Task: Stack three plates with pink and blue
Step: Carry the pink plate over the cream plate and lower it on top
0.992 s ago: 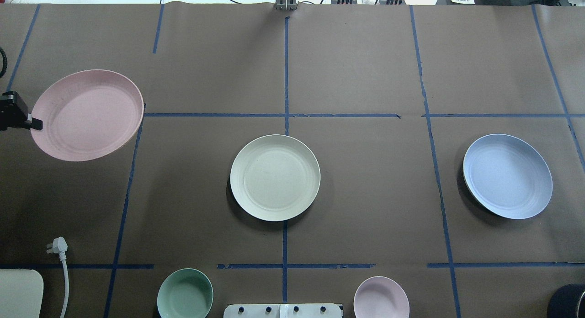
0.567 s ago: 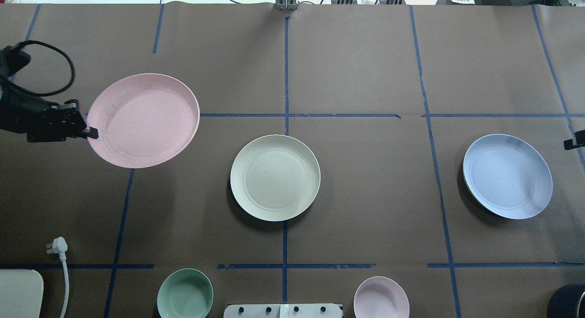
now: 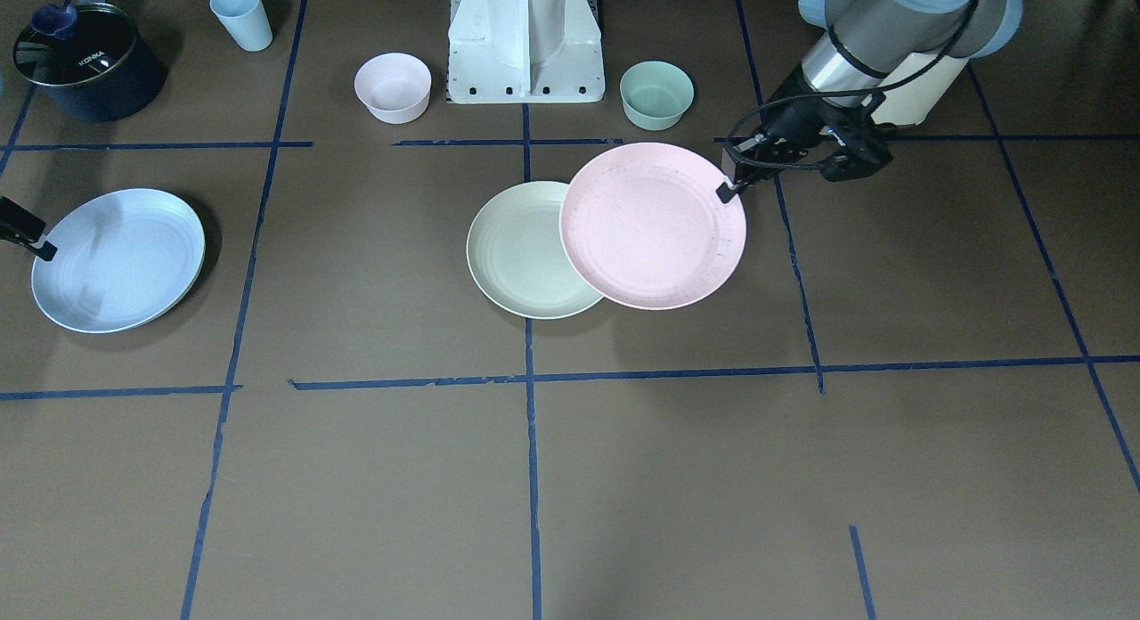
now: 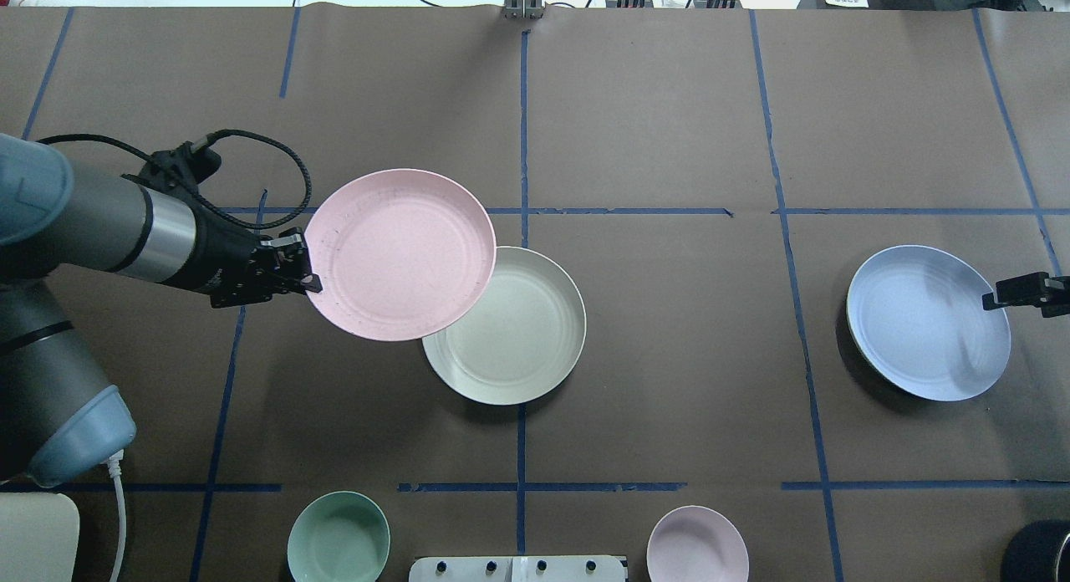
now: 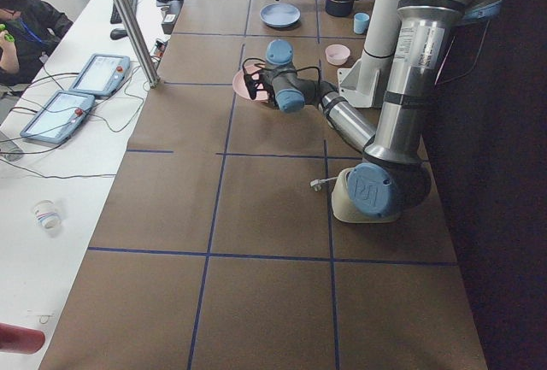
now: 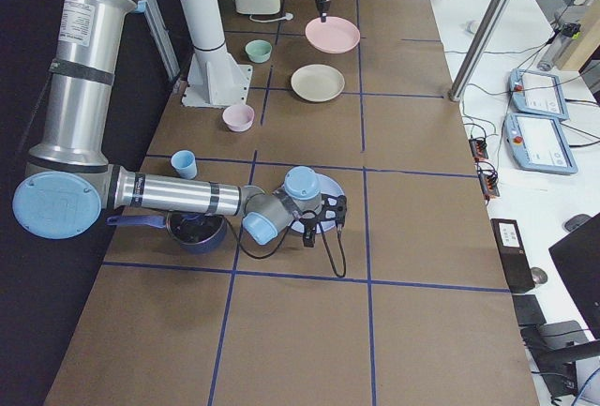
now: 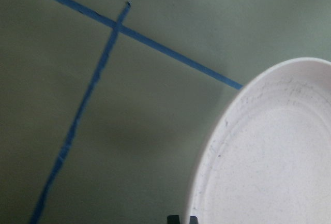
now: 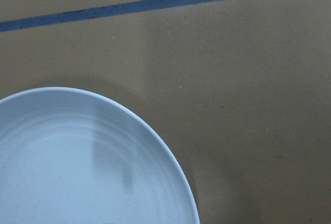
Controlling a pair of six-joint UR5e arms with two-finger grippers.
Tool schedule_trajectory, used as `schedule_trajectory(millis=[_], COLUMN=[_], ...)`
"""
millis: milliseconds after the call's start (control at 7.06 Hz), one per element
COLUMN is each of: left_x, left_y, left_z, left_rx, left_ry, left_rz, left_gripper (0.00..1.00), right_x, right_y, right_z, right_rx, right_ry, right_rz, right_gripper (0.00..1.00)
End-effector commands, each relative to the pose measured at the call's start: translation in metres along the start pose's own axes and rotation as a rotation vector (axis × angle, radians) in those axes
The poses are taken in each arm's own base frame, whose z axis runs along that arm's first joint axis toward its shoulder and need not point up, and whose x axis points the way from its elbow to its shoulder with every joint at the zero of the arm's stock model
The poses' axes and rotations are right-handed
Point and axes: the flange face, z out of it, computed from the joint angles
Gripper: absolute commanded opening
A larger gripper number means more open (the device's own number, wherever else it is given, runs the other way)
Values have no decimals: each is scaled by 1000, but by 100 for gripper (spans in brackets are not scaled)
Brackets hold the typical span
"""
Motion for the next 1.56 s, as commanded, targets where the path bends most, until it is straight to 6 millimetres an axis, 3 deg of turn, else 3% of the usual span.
schedule_trajectory(millis=[0,142,567,850,1133,1275,1417], left_x=[27,29,36,36,44,46,51], left_y=[16,17,46,48,79,87,89], left_z=[7,7,25,28,57,83,98], left_rx=[-2,-3,-35,-36,-25,-20,-23], left_ry=[-14,-13,-16,-19,-28,-52,-65], left_rz=[-7,-5,25,27,61,61,51], left_gripper=[0,0,0,0,0,0,0], right_x=[-2,-2,3,3,2,2,2], right_y=[6,7,13,14,13,13,13], right_z=[12,15,27,27,26,26,26], right_rx=[-27,-35,-63,-64,-63,-63,-61], right_ry=[7,8,21,17,15,15,15], right_rz=[-8,-10,-11,-11,-12,-11,-12], right_gripper=[99,93,92,87,88,88,88])
